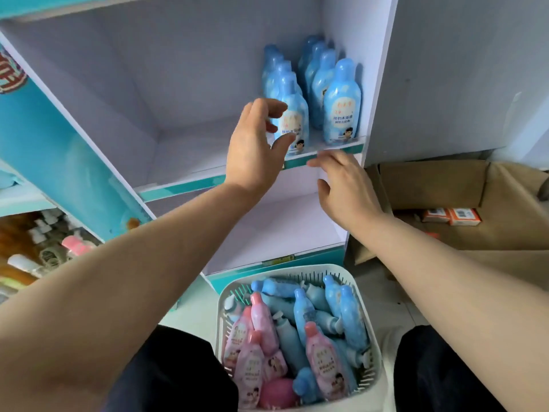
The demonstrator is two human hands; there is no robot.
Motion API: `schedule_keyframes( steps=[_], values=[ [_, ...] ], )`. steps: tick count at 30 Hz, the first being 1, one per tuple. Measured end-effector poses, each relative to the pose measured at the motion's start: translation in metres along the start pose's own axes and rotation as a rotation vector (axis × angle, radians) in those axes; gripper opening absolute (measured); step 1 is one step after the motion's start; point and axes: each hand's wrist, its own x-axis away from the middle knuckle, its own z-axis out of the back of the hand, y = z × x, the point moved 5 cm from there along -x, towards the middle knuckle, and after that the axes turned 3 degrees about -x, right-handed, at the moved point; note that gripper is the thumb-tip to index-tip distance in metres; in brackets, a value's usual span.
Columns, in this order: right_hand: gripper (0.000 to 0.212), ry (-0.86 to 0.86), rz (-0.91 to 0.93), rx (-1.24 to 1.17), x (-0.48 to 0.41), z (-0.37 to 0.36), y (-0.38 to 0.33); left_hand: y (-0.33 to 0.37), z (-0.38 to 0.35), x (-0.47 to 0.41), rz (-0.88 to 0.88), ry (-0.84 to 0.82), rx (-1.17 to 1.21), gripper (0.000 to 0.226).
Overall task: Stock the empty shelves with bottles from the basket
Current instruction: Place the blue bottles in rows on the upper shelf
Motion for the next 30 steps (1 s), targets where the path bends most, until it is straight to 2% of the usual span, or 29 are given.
schedule_keyframes(
  steps=[2,4,8,12,15,21,26,30],
  values=[
    [0.035,-0.051,0.008,-0.003,0.023,-0.016,0.002,-0.004,-0.002,0.028,-0.053,-0.09,-0.036,0.024],
    [0.034,-0.147,-0.011,0.002,0.046,-0.036,0.008,-0.021,-0.013,0.058,-0.032,-0.262,-0.077,0.016],
    [0.033,-0.422,-0.133,0.03,0.089,-0.076,0.026,-0.076,-0.04,0.122,0.241,-0.637,-0.146,0.018],
    [0.032,-0.643,-0.289,0.056,0.118,-0.114,0.05,-0.128,-0.057,0.175,0.484,-0.829,-0.233,0.026],
    [0.031,-0.748,-0.416,0.042,0.138,-0.142,0.067,-0.156,-0.065,0.198,0.575,-0.867,-0.281,0.031],
    [0.029,-0.953,-0.662,0.047,0.172,-0.197,0.084,-0.194,-0.083,0.215,0.639,-0.95,-0.368,0.037],
    [0.058,-1.106,-0.659,0.159,0.184,-0.232,0.076,-0.209,-0.099,0.21,0.608,-0.992,-0.441,0.047],
    [0.063,-1.13,-0.685,0.234,0.184,-0.242,0.07,-0.218,-0.103,0.201,0.6,-0.976,-0.474,0.05]
  ],
)
